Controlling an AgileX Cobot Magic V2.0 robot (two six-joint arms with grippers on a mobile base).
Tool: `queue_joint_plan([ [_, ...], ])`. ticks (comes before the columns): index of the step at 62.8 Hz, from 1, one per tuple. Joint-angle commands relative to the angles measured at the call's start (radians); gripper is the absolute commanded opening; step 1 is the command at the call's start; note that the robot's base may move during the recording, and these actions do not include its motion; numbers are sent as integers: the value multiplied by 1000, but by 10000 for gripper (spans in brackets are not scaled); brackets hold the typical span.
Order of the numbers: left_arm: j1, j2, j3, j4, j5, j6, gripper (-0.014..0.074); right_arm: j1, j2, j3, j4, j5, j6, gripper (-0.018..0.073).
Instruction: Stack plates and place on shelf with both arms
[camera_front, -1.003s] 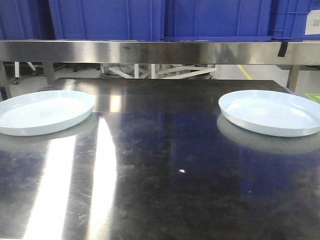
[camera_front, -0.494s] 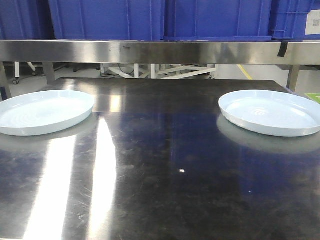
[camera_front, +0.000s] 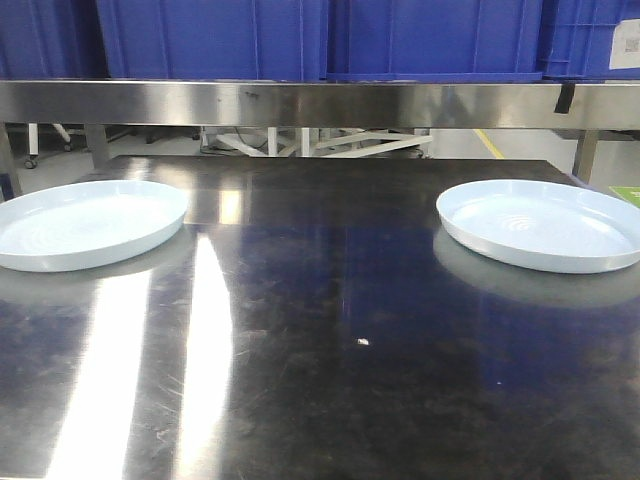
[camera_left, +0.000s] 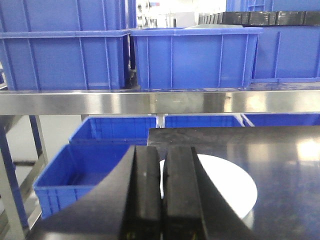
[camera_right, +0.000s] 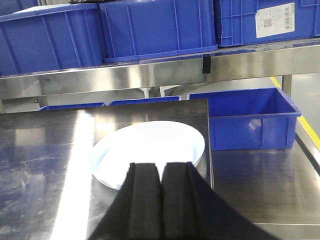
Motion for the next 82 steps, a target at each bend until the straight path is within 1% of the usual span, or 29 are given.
queue_joint_plan([
  [1,0,137,-194,-6,75,-4,87,-3,-22,-17,1,-92,-8,27],
  [9,0,358,-446,-1,283,-4,87,-3,-22,-17,1,-92,-8,27],
  [14,0,477,-595,-1,374,-4,87,-3,-22,-17,1,-92,-8,27],
  [19,0,563,-678,-1,416,-4,87,-3,-22,-17,1,-92,-8,27],
  [25,0,643,-734,-1,440,-4,87,-3,-22,-17,1,-92,-8,27],
  [37,0,690,-740,-1,439,-4,87,-3,-22,-17,1,-92,-8,27],
  [54,0,701,-740,-1,441,-4,87,-3,-22,-17,1,-92,-8,27],
  [63,0,701,-740,11,425,-4,87,-3,-22,-17,1,-92,-8,27],
  [75,0,701,-740,11,465,-4,87,-3,-22,-17,1,-92,-8,27],
  [82,0,701,-740,11,465,-4,87,-3,-22,-17,1,-92,-8,27],
])
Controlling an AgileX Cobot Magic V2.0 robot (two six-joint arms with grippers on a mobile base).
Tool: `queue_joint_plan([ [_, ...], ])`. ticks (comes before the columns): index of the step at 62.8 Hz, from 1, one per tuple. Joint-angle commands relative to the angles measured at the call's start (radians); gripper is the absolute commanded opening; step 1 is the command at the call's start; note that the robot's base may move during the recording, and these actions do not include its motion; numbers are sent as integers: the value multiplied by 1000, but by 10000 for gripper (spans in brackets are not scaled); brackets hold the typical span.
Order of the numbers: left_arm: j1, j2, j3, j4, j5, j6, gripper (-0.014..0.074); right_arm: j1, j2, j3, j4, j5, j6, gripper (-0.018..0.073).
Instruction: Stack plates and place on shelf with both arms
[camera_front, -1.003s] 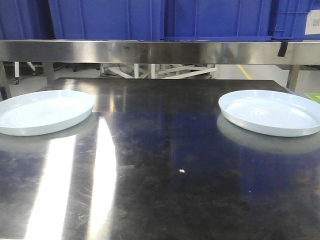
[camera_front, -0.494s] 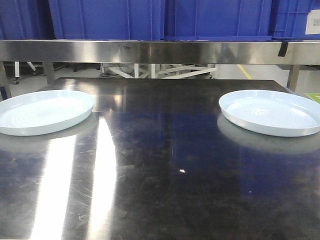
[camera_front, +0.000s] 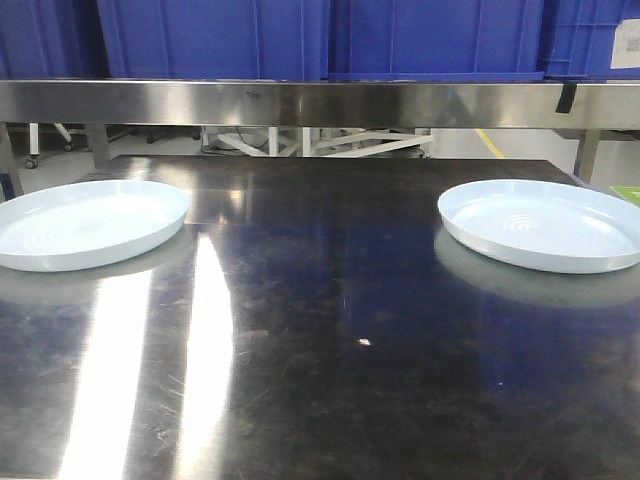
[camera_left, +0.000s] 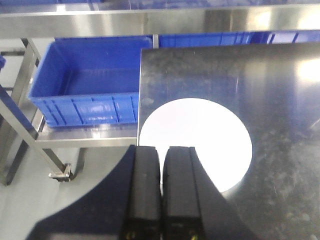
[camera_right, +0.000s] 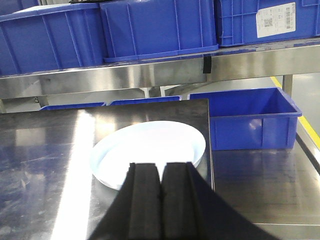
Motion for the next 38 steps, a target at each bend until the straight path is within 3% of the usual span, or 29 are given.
queue_joint_plan([
  [1,0,-4,-36,-3,-69,-4,87,-3,-22,-17,1,-92,-8,27],
  [38,0,-4,-36,-52,-65,-4,87,-3,-22,-17,1,-107,-8,27],
])
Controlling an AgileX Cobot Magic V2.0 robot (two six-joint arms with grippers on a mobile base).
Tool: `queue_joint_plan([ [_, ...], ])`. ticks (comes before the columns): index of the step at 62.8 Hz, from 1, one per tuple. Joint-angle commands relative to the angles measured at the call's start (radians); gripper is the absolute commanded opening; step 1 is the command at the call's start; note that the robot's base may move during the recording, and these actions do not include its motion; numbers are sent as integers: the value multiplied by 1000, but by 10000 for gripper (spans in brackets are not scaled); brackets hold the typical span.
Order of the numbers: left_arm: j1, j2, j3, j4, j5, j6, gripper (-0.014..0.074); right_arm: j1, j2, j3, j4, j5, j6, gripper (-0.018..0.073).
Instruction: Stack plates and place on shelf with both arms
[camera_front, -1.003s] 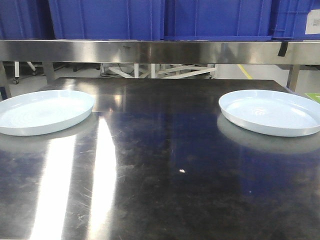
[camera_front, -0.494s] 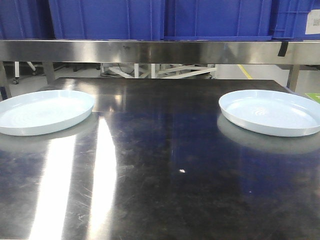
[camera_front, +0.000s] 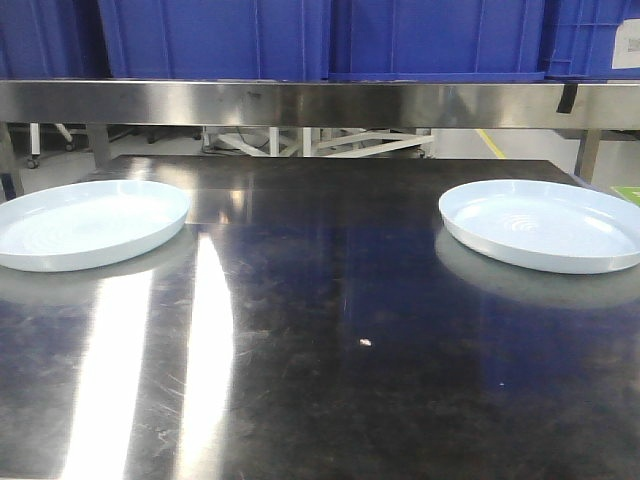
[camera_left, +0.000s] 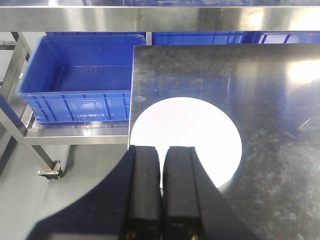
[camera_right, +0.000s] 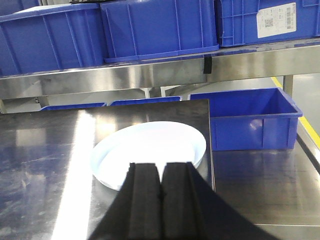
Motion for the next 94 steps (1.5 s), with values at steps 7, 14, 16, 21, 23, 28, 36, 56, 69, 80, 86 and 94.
queue_joint_plan([
  [7,0,-4,-36,-13,-66,-4,87,-3,-22,-17,1,-135,-8,27],
  [14,0,-4,-36,-13,-66,-4,87,-3,-22,-44,6,-160,-5,27],
  [16,0,-4,-36,-13,-66,-4,87,-3,-19,-74,18,-139,-3,27],
  [21,0,-4,-36,-13,-66,-4,87,-3,8,-153,17,-63,-10,27],
  [23,0,-4,-36,-13,-66,-4,87,-3,33,-187,14,-20,-20,27],
  [28,0,-4,-36,-13,-66,-4,87,-3,120,-289,-7,49,-33,27],
  [36,0,-4,-36,-13,-66,-4,87,-3,309,-425,-61,75,-33,27],
  [56,-20,-4,-36,-13,-66,-4,87,-3,758,-610,-65,19,-33,27],
  [69,-20,-4,-36,-13,-47,-4,87,-3,837,-612,-64,-50,-33,27],
  [80,-20,-4,-36,-13,-37,-4,87,-3,839,-612,-64,-51,-33,27],
  [86,-20,-4,-36,-13,-37,-4,87,-3,839,-612,-64,-51,-33,27],
  [94,-20,-4,-36,-13,-37,-1,112,-3,839,-612,-64,-50,-33,69],
])
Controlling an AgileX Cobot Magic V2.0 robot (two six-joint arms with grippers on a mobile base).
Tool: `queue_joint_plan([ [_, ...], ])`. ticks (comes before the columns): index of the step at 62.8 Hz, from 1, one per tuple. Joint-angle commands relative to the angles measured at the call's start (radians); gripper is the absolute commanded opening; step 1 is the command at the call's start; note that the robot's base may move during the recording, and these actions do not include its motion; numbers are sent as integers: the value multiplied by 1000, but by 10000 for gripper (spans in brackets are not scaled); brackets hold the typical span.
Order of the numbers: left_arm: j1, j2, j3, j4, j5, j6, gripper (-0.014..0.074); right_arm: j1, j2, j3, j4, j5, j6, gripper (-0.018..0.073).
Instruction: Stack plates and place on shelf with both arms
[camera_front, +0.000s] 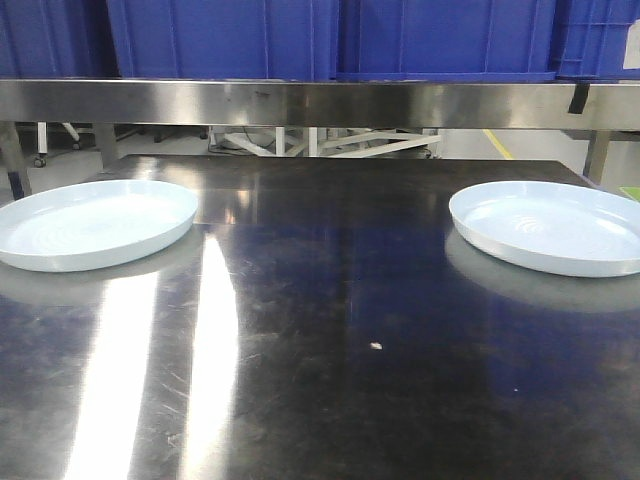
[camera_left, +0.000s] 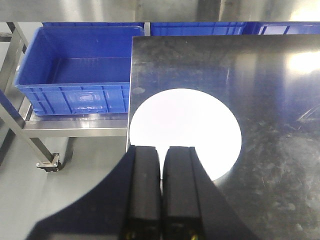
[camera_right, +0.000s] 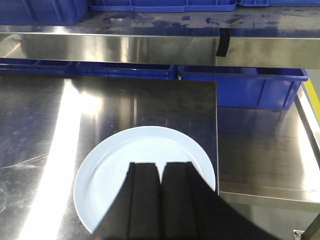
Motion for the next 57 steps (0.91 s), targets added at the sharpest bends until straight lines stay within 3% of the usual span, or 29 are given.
queue_joint_plan([
  [1,-5,-4,-36,-6,-67,-1,120,-3,-5,-39,-10,-94,-8,95],
  [7,-5,-4,-36,-2,-67,-1,221,-3,-4,-39,-10,-78,-8,302],
  [15,-5,26,-36,-6,-54,-1,498,-3,-3,-39,-10,-50,-8,525],
  [21,-5,67,-36,-10,-34,-12,580,-3,-3,-39,-10,-41,-8,528],
  [31,-3,180,-36,-55,-42,-12,580,-3,-3,-39,-10,-45,-8,529],
  [45,-1,347,-45,-55,-134,-57,580,-3,-3,-39,-10,-44,-8,529],
  [57,-1,503,-128,-55,-143,-57,580,-3,-3,-39,-10,-37,-8,529],
])
